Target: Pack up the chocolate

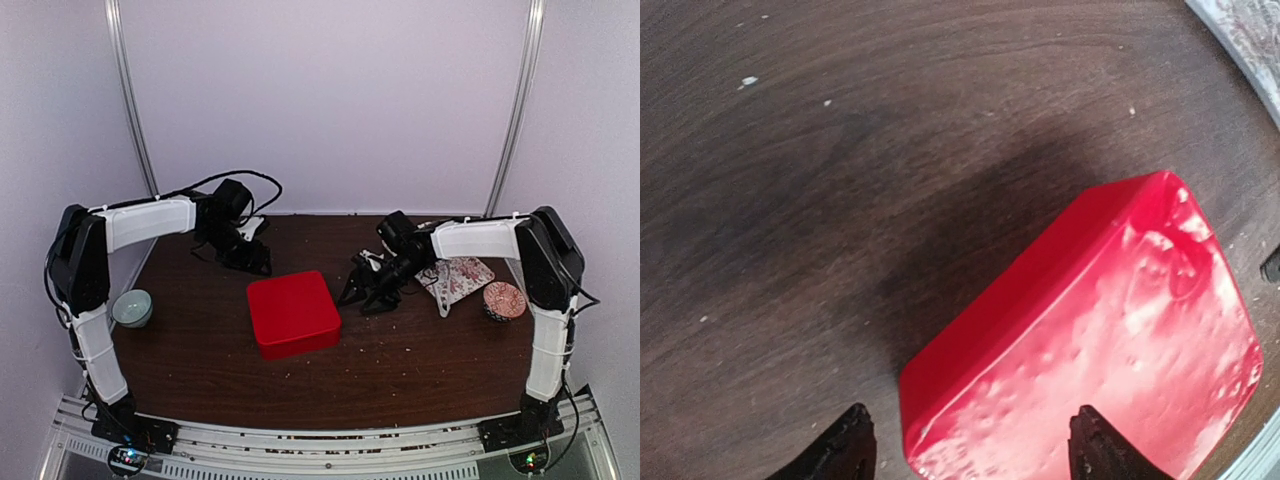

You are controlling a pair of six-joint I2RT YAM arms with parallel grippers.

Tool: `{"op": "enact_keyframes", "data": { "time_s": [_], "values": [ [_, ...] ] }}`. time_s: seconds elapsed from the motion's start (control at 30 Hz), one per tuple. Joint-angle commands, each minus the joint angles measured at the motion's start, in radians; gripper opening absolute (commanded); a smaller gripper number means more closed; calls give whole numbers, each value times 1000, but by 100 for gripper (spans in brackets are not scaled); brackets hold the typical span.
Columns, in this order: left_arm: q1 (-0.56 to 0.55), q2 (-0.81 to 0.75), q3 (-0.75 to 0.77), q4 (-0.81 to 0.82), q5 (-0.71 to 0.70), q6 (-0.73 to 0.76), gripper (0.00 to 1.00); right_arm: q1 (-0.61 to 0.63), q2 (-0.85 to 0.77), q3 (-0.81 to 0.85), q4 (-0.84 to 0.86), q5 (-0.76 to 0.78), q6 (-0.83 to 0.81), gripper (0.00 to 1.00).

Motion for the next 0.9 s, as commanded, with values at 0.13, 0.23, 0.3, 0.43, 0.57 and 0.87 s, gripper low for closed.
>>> {"op": "enact_keyframes", "data": {
  "time_s": [0.13, 0.23, 0.3, 0.43, 0.57, 0.87],
  "values": [
    [12, 46, -82, 148, 174, -1, 69, 109, -184, -255, 228, -17, 172, 76],
    [12, 39, -122, 169, 183, -12, 68, 155, -165, -287, 349, -28, 253, 76],
    [12, 28, -164, 187, 196, -26, 67, 177, -148, -303, 432, -41, 319, 76],
    [-1, -32, -264, 229, 216, -50, 66, 180, -129, -338, 564, -43, 421, 76],
    [-32, -123, -379, 275, 236, -80, 64, 133, -127, -357, 612, -34, 452, 75],
    [-225, -317, -517, 281, 277, -75, 64, -13, -38, -131, 403, -19, 309, 74]
  ]
}}
